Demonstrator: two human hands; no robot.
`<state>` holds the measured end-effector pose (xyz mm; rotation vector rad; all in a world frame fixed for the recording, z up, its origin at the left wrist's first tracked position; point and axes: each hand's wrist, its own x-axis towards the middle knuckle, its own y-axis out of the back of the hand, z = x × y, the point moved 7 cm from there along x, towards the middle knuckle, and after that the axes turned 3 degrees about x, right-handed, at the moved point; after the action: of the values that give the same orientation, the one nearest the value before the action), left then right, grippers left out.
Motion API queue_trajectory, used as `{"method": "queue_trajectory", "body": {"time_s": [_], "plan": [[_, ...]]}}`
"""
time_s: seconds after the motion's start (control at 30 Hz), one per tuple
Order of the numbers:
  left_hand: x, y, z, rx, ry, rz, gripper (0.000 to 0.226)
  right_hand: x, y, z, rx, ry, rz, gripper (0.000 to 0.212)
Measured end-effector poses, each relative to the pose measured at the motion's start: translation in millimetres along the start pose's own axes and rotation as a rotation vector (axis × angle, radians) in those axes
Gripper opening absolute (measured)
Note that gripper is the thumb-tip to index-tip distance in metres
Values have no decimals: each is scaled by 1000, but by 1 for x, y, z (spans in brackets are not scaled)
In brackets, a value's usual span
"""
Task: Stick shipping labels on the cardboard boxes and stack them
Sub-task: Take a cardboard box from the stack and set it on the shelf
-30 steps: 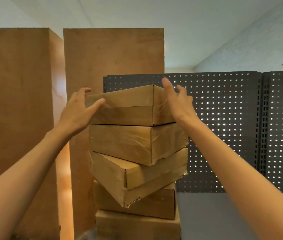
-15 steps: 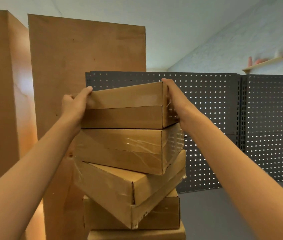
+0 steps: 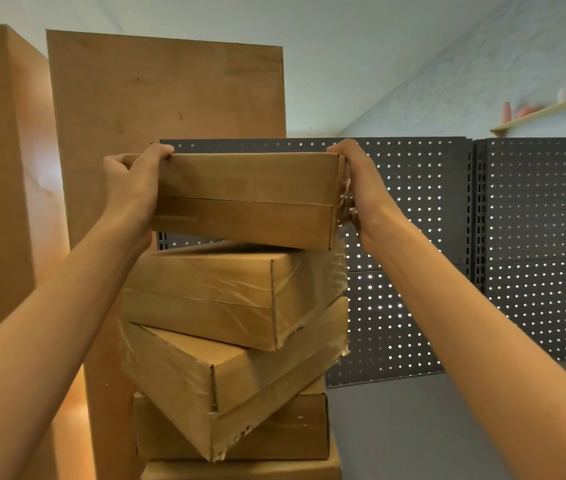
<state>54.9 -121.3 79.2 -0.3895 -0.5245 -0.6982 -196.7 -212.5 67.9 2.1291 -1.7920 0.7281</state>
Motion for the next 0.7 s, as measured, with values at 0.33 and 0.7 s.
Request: {"method": "queue_trajectory", "body": {"time_s": [0.33,0.7], "plan": [[-74,-63,54,-5,-111,85,47,-3,98,-29,109,125,-93,35],[-165,-151,46,-92,117,39,39,-10,229,-13,146,63,-107,38]]}}
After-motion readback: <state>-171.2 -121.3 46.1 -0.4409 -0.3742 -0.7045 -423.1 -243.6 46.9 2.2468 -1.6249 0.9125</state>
